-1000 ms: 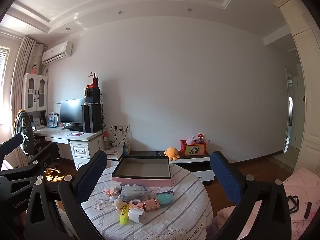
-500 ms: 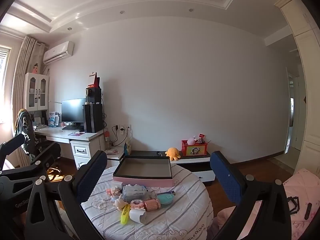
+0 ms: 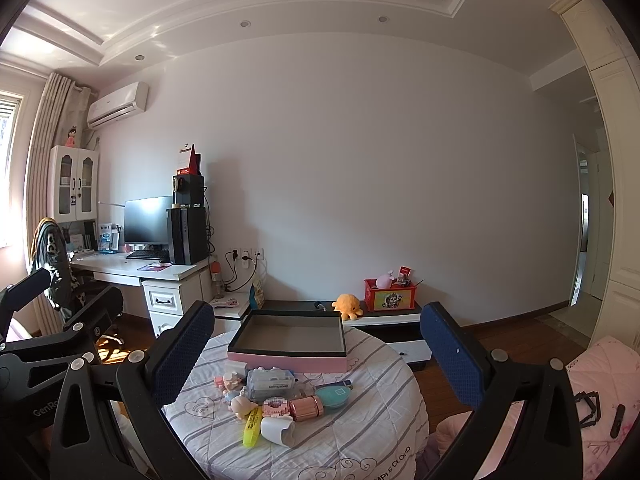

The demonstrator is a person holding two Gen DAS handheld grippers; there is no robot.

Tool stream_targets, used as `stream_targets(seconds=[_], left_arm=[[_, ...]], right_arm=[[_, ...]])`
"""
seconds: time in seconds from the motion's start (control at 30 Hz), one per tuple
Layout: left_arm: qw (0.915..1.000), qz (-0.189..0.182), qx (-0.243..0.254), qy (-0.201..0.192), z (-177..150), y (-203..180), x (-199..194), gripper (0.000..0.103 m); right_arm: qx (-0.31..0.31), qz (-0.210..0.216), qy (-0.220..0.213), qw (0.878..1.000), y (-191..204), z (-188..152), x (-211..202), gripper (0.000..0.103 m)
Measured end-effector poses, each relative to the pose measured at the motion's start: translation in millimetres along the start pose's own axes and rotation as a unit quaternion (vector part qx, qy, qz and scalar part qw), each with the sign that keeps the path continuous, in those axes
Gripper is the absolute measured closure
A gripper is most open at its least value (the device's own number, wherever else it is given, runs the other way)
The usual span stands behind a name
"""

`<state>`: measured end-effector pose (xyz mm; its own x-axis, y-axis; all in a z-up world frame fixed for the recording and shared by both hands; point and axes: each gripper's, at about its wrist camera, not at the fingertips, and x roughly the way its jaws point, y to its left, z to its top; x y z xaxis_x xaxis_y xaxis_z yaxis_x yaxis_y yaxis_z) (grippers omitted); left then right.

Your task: Organize rigid objects

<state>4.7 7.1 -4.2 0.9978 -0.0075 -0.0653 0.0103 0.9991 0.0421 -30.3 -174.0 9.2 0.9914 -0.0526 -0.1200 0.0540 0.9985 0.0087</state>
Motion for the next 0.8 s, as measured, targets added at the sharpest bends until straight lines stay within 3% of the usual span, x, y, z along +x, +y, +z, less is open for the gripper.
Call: stream_targets(seconds=[0.8], left_arm=[[1.0000, 0.001, -0.001, 0.000, -0.6, 3.1, -0.8, 0.000]], right_arm=[[-0.001, 0.003, 0.002, 1.000, 1.2, -2.8, -0.2, 0.000]])
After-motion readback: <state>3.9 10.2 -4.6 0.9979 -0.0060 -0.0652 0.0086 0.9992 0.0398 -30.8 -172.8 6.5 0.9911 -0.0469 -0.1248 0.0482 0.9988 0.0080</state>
